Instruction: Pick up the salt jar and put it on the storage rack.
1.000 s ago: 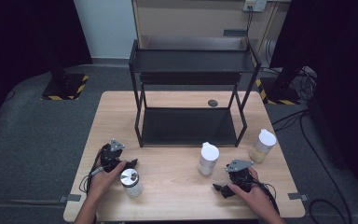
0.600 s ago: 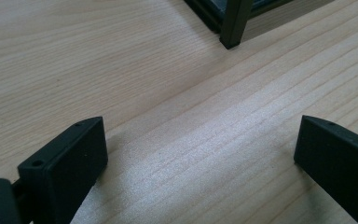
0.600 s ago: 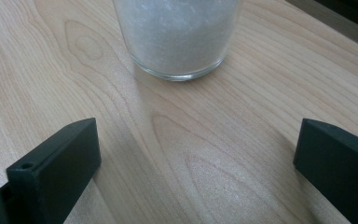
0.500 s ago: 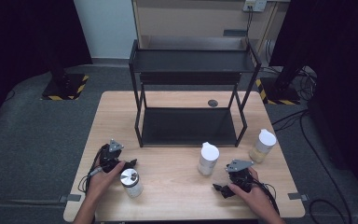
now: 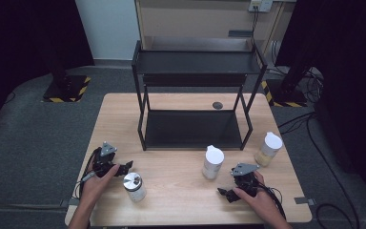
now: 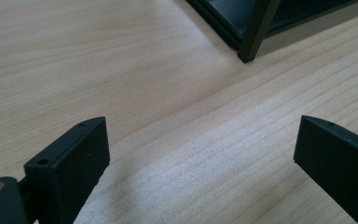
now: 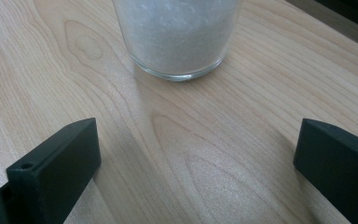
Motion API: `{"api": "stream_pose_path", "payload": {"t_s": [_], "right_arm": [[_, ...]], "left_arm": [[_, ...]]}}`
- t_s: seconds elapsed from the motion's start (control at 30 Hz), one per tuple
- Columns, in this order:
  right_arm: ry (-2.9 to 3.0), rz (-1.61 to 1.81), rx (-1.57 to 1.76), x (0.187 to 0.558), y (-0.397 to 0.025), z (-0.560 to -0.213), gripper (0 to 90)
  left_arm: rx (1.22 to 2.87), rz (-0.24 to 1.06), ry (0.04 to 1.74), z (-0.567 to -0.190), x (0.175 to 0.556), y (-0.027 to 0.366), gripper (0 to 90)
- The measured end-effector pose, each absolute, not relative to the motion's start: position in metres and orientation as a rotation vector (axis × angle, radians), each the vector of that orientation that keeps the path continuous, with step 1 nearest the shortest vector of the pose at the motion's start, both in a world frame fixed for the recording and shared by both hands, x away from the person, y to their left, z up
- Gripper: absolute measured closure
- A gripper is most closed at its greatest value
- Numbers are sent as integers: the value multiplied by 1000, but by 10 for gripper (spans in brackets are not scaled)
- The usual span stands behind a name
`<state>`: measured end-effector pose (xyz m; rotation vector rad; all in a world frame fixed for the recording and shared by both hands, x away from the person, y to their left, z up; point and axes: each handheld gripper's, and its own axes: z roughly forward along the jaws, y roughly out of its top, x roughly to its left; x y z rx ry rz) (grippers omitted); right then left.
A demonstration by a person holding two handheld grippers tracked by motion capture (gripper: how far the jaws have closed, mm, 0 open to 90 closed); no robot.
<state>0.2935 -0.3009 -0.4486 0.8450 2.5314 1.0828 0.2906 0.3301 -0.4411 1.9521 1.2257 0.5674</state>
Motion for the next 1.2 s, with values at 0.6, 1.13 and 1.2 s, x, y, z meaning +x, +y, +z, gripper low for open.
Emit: {"api": "stream_pose_path", "payload": {"t_s": [0.6,1.13,1.2], "right_arm": [[2530,1082,848,293,-301,-449,9],[2530,1082,848,293,-301,-449,10],[2530,1082,847,293,-301,-449,9]], "left_arm": [[1815,615,1186,-418,273,325,25],[1792,626,1059,-382,254,314,24],[1797,626,1046,-380,251,313,25]]}}
